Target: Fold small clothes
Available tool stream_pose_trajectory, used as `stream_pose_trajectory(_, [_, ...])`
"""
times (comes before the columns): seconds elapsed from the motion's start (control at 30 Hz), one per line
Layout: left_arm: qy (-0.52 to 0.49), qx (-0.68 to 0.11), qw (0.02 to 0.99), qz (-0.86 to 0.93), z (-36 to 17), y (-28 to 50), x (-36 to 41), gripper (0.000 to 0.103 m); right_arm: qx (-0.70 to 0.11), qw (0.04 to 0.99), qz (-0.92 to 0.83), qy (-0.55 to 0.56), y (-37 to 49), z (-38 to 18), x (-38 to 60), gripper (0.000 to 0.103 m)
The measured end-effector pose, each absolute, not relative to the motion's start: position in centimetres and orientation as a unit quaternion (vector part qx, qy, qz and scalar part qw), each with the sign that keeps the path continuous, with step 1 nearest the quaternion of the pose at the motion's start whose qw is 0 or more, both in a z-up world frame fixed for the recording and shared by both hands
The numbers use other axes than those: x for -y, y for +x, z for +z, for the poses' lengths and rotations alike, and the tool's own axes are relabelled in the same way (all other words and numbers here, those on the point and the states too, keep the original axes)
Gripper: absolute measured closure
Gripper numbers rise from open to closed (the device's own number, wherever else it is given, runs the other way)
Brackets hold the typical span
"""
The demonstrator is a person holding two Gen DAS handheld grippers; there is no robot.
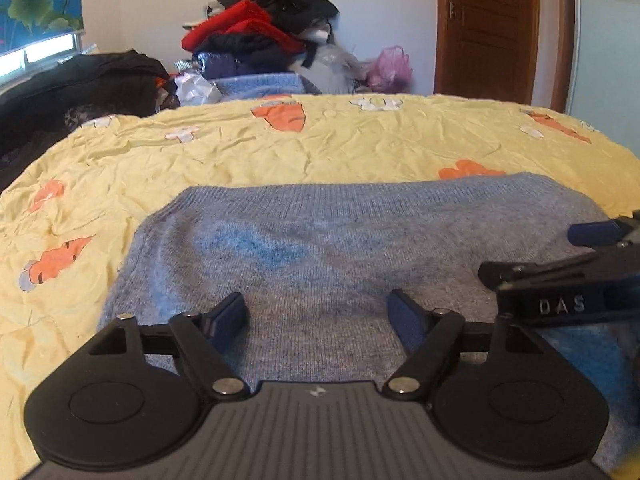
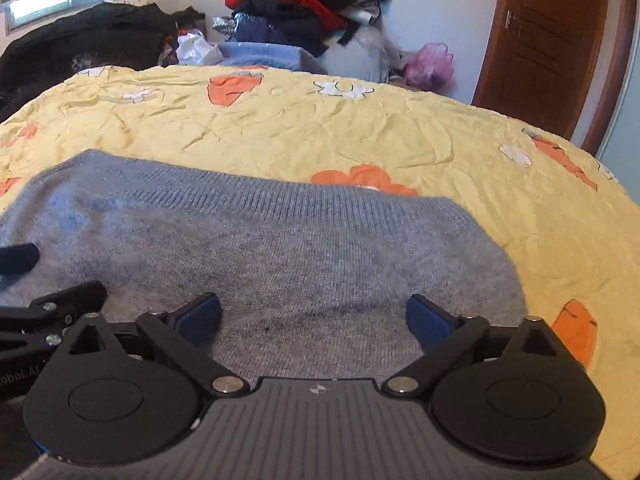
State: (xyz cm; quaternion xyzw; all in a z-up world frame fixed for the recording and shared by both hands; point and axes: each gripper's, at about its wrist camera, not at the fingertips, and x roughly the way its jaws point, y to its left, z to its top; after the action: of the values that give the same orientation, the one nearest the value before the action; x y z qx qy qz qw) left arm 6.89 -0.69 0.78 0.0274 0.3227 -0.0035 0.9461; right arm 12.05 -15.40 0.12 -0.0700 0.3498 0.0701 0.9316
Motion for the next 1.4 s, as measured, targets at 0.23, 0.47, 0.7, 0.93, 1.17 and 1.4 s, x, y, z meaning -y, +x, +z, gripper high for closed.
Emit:
stream_pose_trajectory(0.23, [0.010, -0.313, 0.949, -0.017, 0.5, 6.4, 0.1, 0.020, -0.328, 0.940, 0.072, -0.064, 8.0, -0.4, 16.4, 0.001])
stream_pose_trajectory(0.47, [0.013, -0.312, 0.950, -0.017, 0.5, 6.2, 0.3, 0.020, -0.326, 0.941, 0.072, -0.042, 5.4, -1.0, 17.5, 0.000])
stream_pose_trajectory(0.7, [0.018, -0.326, 0.945, -0.006, 1.4, 4.1, 0.4, 0.019, -0.328, 0.941, 0.072, -0.033, 5.3, -1.2, 17.7, 0.000])
stream_pose_trajectory(0.93, [-0.003, -0.329, 0.944, -0.018, 0.3, 0.5, -1.0, 0.012, -0.328, 0.941, 0.073, -0.033, 5.3, -1.2, 17.7, 0.000])
stream_pose_trajectory(1.17, [-0.001, -0.341, 0.940, -0.021, 0.2, 1.5, -0.6, 0.000, -0.329, 0.941, 0.072, -0.034, 5.3, -1.2, 17.7, 0.000])
stream_pose_trajectory(1.4, [-0.003, -0.341, 0.940, -0.024, 0.1, 1.4, -0.6, 0.000, -0.331, 0.939, 0.079, -0.037, 3.9, -1.1, 17.9, 0.000])
